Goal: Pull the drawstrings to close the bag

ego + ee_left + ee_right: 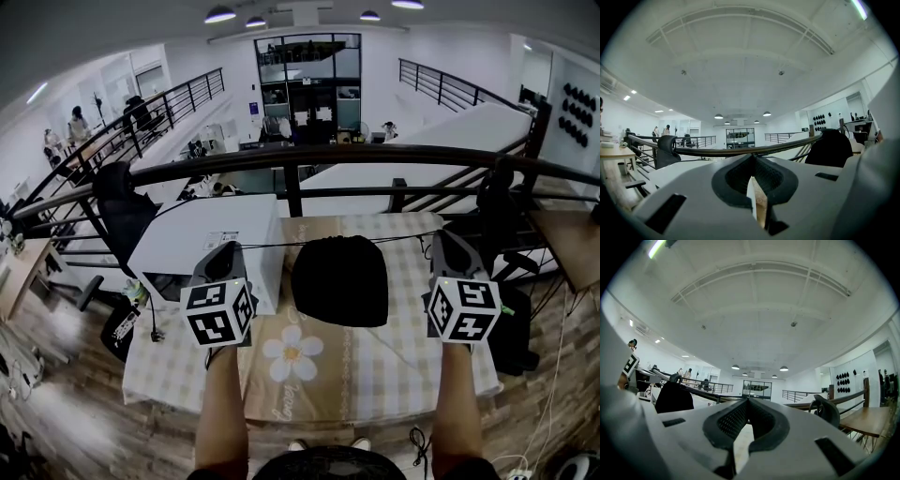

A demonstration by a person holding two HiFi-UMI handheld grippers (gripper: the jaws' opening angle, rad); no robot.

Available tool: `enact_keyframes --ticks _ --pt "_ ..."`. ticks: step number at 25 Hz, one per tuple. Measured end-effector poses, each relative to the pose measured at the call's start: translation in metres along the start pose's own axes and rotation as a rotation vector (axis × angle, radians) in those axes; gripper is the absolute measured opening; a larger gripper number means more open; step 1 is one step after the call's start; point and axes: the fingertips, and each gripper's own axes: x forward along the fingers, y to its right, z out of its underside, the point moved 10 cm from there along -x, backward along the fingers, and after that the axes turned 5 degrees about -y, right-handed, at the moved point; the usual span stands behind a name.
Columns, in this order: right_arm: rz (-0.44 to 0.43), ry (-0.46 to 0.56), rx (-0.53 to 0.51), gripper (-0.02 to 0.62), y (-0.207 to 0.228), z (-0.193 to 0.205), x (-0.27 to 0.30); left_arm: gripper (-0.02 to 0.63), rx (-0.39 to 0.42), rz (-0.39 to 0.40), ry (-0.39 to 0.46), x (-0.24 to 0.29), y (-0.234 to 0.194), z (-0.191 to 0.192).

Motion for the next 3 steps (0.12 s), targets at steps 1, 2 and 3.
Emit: enact_keyframes --ticks 1,2,3 --pt "0.001 0.0 -0.001 0.023 -0.0004 0.0004 0.0003 0.028 0.0 0.0 0.0 0.0004 -0.0005 0.0004" --pt "0.001 -0.001 -0.003 0.023 -0.0009 0.0008 0.0006 0.028 0.0 0.001 0.0 0.0008 -0.001 0.0008" --pt "0.002 -0.001 -0.004 0.023 -0.0014 0.0012 0.001 0.028 0.0 0.002 0.0 0.0012 -0.0017 0.0011"
